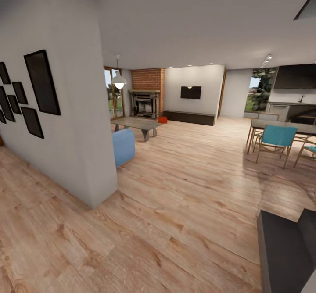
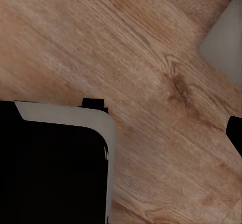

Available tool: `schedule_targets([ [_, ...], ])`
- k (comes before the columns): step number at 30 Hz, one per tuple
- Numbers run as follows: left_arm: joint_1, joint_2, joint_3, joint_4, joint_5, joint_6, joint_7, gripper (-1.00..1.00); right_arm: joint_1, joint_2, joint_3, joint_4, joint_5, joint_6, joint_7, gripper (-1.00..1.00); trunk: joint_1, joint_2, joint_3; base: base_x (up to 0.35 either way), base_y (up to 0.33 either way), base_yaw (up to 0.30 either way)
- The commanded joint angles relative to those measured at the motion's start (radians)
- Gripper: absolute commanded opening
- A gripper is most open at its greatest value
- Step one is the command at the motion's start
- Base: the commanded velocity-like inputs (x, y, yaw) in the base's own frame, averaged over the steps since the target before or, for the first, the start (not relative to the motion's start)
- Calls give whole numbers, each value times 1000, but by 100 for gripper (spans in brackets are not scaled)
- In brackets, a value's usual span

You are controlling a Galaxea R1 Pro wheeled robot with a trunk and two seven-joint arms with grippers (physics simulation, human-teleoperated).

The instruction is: Move the two storage containers from the living room to the garage. In the garage, place one container on the floor and stack the other container on top of it (either order is fine).

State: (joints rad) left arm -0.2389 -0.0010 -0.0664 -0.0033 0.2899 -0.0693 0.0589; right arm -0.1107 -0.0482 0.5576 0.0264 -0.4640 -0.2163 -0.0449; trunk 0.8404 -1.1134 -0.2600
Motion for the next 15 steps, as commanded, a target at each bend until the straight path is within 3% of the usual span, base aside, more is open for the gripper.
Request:
schedule_targets([
  [1, 0, 0, -7, 0, 8, -3, 3, 100, -1, 1, 8, 3, -7, -5, -1, 100, 1, -1, -1, 322, 87, -238],
  [15, 0, 0, -7, 0, 8, -3, 3, 100, -1, 1, 10, 3, -7, -5, -1, 100, 1, -1, -1, 322, 74, -244],
])
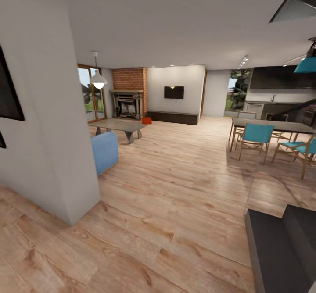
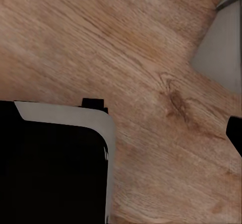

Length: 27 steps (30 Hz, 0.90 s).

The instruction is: Move the two storage containers from the living room to the garage. In the garage, place one container on the floor and stack the other container on top of it (either order is fine).

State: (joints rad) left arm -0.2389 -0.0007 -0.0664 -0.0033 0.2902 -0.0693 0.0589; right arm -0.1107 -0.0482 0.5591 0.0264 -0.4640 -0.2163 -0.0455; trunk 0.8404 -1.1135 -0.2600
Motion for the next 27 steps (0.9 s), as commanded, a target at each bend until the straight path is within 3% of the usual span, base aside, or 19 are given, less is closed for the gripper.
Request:
schedule_targets([
  [1, 0, 0, -7, 0, 8, -3, 2, 100, -1, 1, 8, 3, -7, -5, 0, 100, 1, -1, -1, 322, 24, -245],
  [8, 0, 1, -7, 0, 7, -2, 2, 100, -1, 1, 7, 3, -7, -5, -1, 100, 1, -1, -1, 322, 3, -192],
  [27, 0, 1, -7, 0, 7, -2, 2, 100, -1, 1, 7, 3, -7, -5, 1, 100, 1, -1, -1, 322, 0, -8],
])
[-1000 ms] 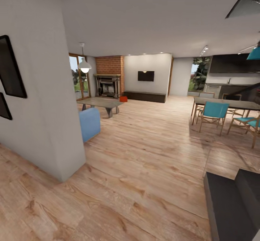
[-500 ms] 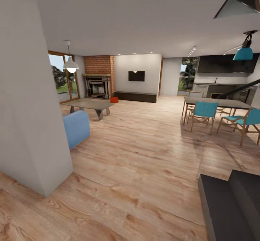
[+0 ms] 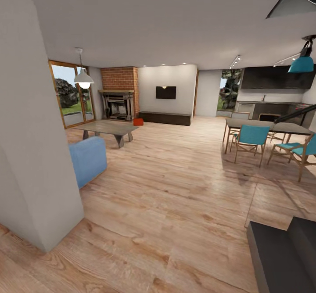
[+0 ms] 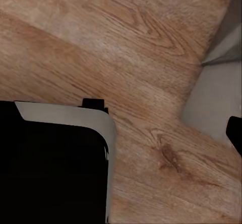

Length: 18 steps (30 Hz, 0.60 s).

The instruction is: Move the two storage containers from the living room to the garage. In the garage, place one container on the floor and stack the other container on top of it (either order is fine).

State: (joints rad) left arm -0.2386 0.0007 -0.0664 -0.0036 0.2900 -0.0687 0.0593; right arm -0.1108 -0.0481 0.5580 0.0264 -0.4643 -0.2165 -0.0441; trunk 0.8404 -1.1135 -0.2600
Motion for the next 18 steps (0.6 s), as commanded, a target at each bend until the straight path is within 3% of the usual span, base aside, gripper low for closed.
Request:
schedule_targets([
  [1, -1, -1, -7, 0, 8, -2, 2, 100, -1, 1, 8, 3, -8, -5, -3, 100, 1, -1, -1, 322, 0, 0],
  [18, -1, -3, -7, 0, 7, -3, 2, 100, -1, 1, 7, 3, -10, -4, -8, 100, 1, -1, -1, 322, 0, 0],
])
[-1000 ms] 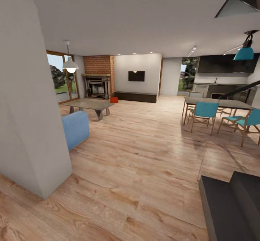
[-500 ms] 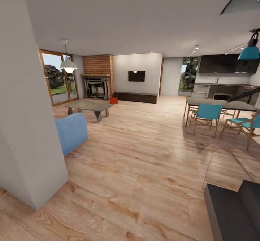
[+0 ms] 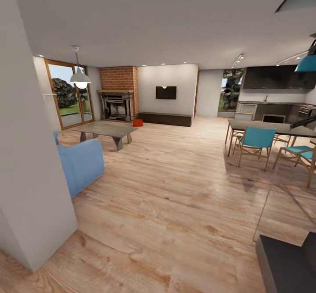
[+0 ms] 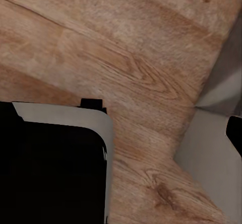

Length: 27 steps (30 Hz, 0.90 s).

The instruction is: Move the two storage containers from the living room to the garage. In the garage, place one container on the floor and stack the other container on top of it (either order is fine).

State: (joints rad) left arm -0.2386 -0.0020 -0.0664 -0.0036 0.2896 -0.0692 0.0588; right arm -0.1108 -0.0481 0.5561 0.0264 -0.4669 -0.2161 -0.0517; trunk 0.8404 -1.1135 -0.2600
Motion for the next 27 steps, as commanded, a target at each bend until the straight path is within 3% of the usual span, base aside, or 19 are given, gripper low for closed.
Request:
schedule_targets([
  [1, -1, 0, -8, 1, 7, -3, 3, 100, -1, 1, 8, 3, -7, -5, 0, 100, 1, -1, -1, 322, 0, 0],
  [27, -1, -1, -7, 1, 8, -2, 3, 100, -1, 1, 9, 3, -7, -5, 0, 100, 1, -1, -1, 322, 0, 0],
])
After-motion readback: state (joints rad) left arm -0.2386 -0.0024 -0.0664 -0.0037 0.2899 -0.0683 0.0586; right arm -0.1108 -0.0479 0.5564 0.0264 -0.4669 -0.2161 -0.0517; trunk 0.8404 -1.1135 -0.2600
